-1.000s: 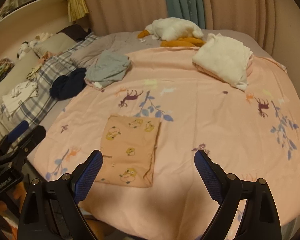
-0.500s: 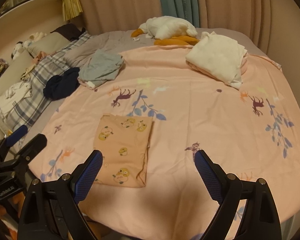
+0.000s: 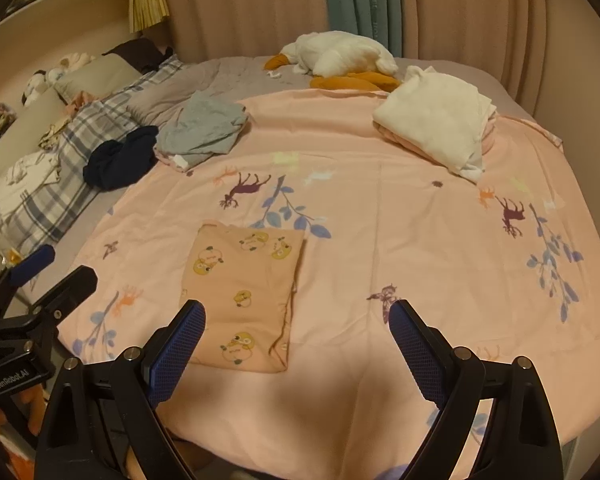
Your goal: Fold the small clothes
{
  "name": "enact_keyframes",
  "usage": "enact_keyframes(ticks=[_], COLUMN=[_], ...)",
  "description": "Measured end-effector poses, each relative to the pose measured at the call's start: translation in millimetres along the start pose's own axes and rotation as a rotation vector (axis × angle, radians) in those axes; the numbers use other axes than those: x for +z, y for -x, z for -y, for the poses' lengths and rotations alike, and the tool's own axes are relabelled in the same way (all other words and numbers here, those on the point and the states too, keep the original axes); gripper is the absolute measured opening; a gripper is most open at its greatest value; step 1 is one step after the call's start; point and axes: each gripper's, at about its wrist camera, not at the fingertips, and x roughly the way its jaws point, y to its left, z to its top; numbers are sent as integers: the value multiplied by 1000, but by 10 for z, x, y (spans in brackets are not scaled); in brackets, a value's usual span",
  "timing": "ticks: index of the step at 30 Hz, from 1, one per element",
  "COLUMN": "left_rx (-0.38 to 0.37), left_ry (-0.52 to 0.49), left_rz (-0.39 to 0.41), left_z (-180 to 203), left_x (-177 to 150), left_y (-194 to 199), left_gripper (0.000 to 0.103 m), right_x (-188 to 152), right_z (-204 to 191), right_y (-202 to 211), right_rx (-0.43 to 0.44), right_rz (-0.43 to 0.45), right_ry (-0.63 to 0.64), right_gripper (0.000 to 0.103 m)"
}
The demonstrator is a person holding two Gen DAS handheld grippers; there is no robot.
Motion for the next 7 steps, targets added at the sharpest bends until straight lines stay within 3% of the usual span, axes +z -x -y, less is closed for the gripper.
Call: enact_keyframes(ticks=[7], left_rx=[12], left_ry=[-26], left_rz=[8], left_z=[42], left_x=[-43], left_y=[-21], left_gripper=[102], right_x=[3], right_z=[-14], right_y=[-23], right_rx=[7], right_rz=[-1], right_ry=[10], right_gripper=[93])
